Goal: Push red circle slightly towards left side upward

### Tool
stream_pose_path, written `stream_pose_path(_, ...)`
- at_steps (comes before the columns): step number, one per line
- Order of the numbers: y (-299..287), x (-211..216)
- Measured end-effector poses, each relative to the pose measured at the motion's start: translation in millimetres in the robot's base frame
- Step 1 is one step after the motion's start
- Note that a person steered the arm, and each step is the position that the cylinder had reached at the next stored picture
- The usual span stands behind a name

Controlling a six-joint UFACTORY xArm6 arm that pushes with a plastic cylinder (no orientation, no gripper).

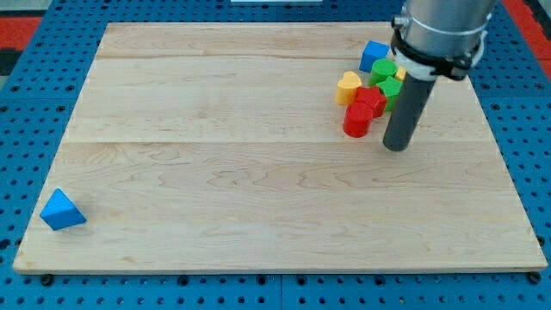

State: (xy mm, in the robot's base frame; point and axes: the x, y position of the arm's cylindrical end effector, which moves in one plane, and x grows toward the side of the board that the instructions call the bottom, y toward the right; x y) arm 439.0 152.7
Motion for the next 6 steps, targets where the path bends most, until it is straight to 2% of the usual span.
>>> stream_pose_path(1,-24,-16)
stream_pose_path(3,-124,-59)
stream_pose_path(4,-154,-83)
stream_pose_path(6,-156,-75)
